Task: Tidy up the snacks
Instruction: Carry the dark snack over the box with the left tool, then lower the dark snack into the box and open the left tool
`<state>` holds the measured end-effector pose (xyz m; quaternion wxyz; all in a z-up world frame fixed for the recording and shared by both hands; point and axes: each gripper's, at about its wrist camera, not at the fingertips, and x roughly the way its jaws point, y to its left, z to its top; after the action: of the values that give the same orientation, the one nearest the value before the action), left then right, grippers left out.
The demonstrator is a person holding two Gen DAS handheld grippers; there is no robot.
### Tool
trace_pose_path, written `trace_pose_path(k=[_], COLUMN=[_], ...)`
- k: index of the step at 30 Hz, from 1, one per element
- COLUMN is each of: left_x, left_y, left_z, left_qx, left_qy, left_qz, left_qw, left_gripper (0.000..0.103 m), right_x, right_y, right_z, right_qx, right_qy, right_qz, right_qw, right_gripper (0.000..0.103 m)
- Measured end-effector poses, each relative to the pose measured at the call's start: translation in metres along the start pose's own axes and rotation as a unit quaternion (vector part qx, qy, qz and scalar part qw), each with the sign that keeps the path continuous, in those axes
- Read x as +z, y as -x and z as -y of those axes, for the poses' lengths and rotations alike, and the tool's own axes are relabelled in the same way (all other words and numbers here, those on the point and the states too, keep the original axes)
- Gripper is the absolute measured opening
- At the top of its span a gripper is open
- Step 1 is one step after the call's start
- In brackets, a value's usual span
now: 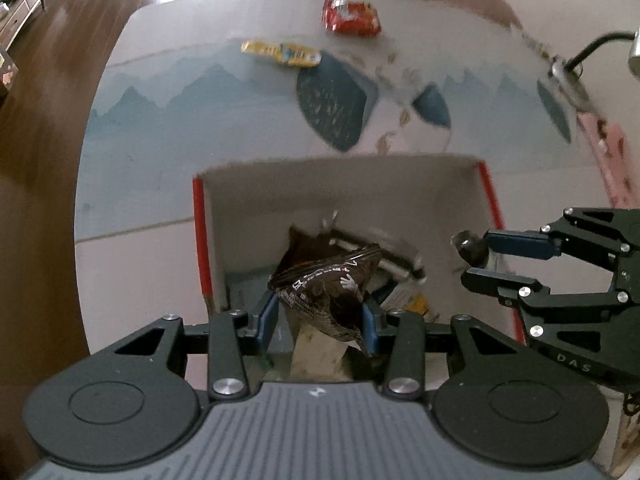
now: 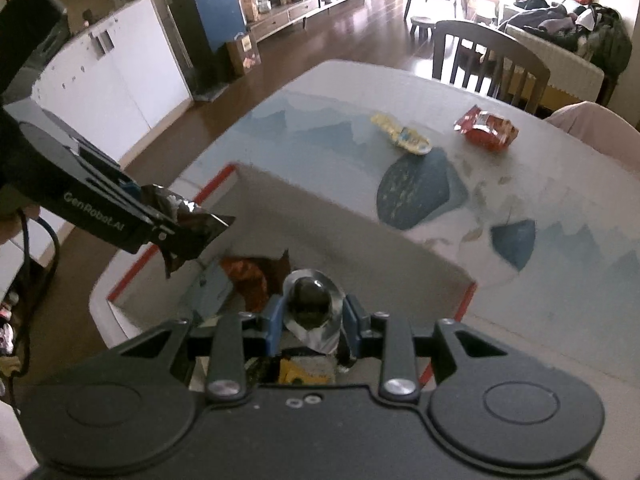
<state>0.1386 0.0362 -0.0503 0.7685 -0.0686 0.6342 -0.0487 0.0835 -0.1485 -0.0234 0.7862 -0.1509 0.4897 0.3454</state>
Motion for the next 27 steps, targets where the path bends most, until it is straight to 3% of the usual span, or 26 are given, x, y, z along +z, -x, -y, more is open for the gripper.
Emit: trace_pose_path(k=[14,27], left_x=[-0.027,-0.028], left_y=[-0.056,-0.084], left_z=[0.0,0.005], left_qx=[0.036,0.061], left_qy=[-0.003,-0.022], left_qz=[-0.047,-0.062], left_qw=[0.9982,0.996], left_gripper=[0.041,0.042], right_x=[-0.03,-0.033], right_y=[-0.062,-0.086], right_z=[-0.014,-0.019], right_qx=[0.016,0.003], right_qy=[-0.024,-0.023], right_qz=[-0.073,-0.092], right_qw=[0.997,0.995], right_gripper=[0.031,0.031])
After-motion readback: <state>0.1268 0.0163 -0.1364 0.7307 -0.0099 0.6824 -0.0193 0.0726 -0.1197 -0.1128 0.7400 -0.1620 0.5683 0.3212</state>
